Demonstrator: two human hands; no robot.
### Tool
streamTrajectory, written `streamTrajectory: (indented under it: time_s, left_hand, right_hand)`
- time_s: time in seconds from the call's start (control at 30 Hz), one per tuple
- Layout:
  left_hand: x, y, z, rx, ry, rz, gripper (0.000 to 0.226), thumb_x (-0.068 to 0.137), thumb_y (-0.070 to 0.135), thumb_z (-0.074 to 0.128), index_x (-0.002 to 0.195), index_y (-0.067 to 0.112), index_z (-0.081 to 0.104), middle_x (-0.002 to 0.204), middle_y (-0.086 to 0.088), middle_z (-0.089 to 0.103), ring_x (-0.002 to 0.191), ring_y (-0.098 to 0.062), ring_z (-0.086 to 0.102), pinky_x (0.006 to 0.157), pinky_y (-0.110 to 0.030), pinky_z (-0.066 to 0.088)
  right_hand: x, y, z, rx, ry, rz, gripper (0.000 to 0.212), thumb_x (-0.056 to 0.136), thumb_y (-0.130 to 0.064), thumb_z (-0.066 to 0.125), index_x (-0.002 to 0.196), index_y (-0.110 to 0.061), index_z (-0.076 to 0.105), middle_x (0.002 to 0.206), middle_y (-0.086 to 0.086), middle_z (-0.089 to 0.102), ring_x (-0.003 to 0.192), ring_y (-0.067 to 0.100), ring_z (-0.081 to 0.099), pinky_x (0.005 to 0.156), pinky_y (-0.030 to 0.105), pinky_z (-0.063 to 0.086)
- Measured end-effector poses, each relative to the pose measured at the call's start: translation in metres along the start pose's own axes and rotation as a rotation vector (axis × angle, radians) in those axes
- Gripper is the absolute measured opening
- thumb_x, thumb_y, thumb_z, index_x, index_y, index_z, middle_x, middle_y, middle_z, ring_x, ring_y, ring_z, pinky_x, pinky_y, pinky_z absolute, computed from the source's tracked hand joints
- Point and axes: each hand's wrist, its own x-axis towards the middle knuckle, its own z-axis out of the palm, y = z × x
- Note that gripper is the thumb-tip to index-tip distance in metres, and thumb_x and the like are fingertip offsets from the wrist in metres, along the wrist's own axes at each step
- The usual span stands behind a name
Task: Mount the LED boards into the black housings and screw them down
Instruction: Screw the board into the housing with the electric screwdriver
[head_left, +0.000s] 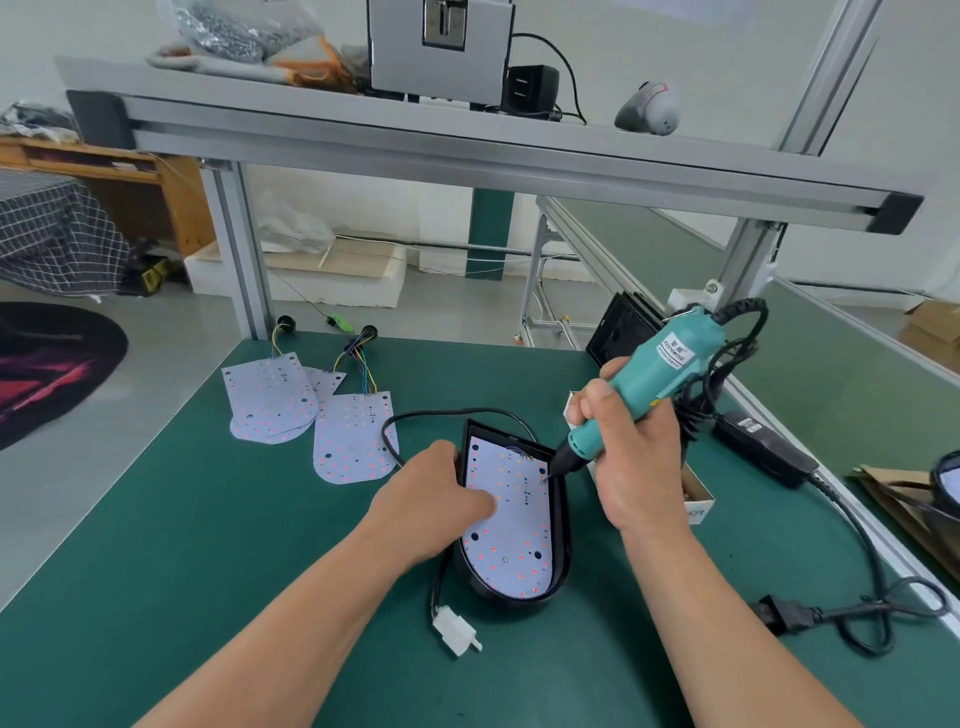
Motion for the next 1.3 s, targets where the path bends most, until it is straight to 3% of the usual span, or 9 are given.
streamTrajectory:
  time_s: [0.13,0.4,0.57,0.7,0.87,0.97,1.07,1.2,1.3]
  left_hand:
    - [0.0,-0.001,0.001,0.01,-0.004,-0.007,0.035,0.072,0.037,0.071,0.091,0.018,0.05,0.082,0.005,0.055,0.072,-0.02,0.052,0.065,-0.034,0.04]
    - [-0.001,0.001,0.0,0.033,0.004,-0.029,0.034,0.073,0.037,0.069,0.092,0.017,0.049,0.081,0.005,0.055,0.07,-0.02,0.05,0.064,-0.033,0.039]
    - [-0.003,0.001,-0.001,0.038,0.009,-0.031,0.036,0.073,0.039,0.069,0.093,0.016,0.051,0.082,0.005,0.056,0.069,-0.019,0.05,0.063,-0.033,0.039]
    - [-0.008,-0.001,-0.004,0.049,0.01,-0.003,0.037,0.074,0.045,0.068,0.093,0.018,0.053,0.082,0.005,0.064,0.068,-0.016,0.055,0.06,-0.032,0.042]
    - [-0.017,-0.003,-0.004,0.069,0.074,0.069,0.037,0.082,0.054,0.066,0.095,0.022,0.054,0.081,0.008,0.068,0.066,-0.005,0.062,0.06,-0.031,0.046]
    - [-0.018,0.0,-0.003,0.101,0.132,0.093,0.034,0.087,0.055,0.064,0.09,0.024,0.05,0.091,0.004,0.061,0.073,-0.012,0.061,0.061,-0.032,0.043]
    - [-0.017,0.0,-0.002,0.173,0.18,0.106,0.035,0.09,0.053,0.063,0.084,0.025,0.043,0.092,0.004,0.051,0.067,-0.011,0.05,0.058,-0.031,0.037]
    - [-0.015,0.0,-0.003,0.26,0.233,0.077,0.044,0.095,0.054,0.06,0.125,0.023,0.052,0.121,0.004,0.049,0.094,-0.021,0.059,0.076,-0.036,0.045]
    - [-0.016,0.011,-0.004,0.336,0.331,0.137,0.048,0.098,0.049,0.057,0.139,0.025,0.052,0.133,0.004,0.047,0.105,-0.02,0.053,0.08,-0.036,0.043]
  right_hand:
    - [0.002,0.003,-0.005,-0.017,-0.036,0.017,0.012,0.101,-0.013,0.064,0.105,-0.023,0.059,0.081,0.001,0.053,0.076,0.029,0.051,0.084,0.049,0.044]
    - [-0.004,-0.018,0.001,0.109,0.035,0.053,0.024,0.096,-0.022,0.068,0.12,-0.021,0.066,0.08,0.006,0.056,0.081,0.027,0.054,0.09,0.046,0.049]
    - [-0.001,-0.041,-0.001,0.177,0.011,0.015,0.024,0.096,-0.019,0.067,0.119,-0.019,0.065,0.078,0.005,0.057,0.079,0.026,0.054,0.083,0.04,0.052]
    - [0.002,-0.042,-0.014,0.261,0.146,0.069,0.018,0.101,-0.023,0.066,0.117,-0.014,0.062,0.079,0.005,0.054,0.075,0.024,0.054,0.078,0.039,0.054]
    - [0.01,-0.046,-0.04,0.381,0.372,0.163,0.027,0.095,-0.04,0.072,0.101,-0.015,0.061,0.075,0.001,0.053,0.066,0.017,0.051,0.065,0.03,0.052]
    - [0.011,-0.048,-0.058,0.428,0.461,0.187,0.026,0.098,-0.041,0.069,0.097,-0.016,0.06,0.075,-0.001,0.054,0.063,0.014,0.052,0.061,0.027,0.051]
    - [0.007,-0.049,-0.072,0.429,0.495,0.227,0.025,0.098,-0.041,0.068,0.098,-0.017,0.059,0.075,-0.003,0.054,0.061,0.012,0.051,0.059,0.025,0.05]
    - [0.0,-0.048,-0.083,0.442,0.491,0.255,0.027,0.097,-0.04,0.07,0.101,-0.015,0.059,0.075,-0.003,0.052,0.06,0.011,0.05,0.056,0.024,0.048]
    - [-0.003,-0.045,-0.086,0.467,0.442,0.248,0.026,0.098,-0.04,0.069,0.101,-0.016,0.06,0.074,-0.004,0.051,0.058,0.011,0.048,0.054,0.023,0.047]
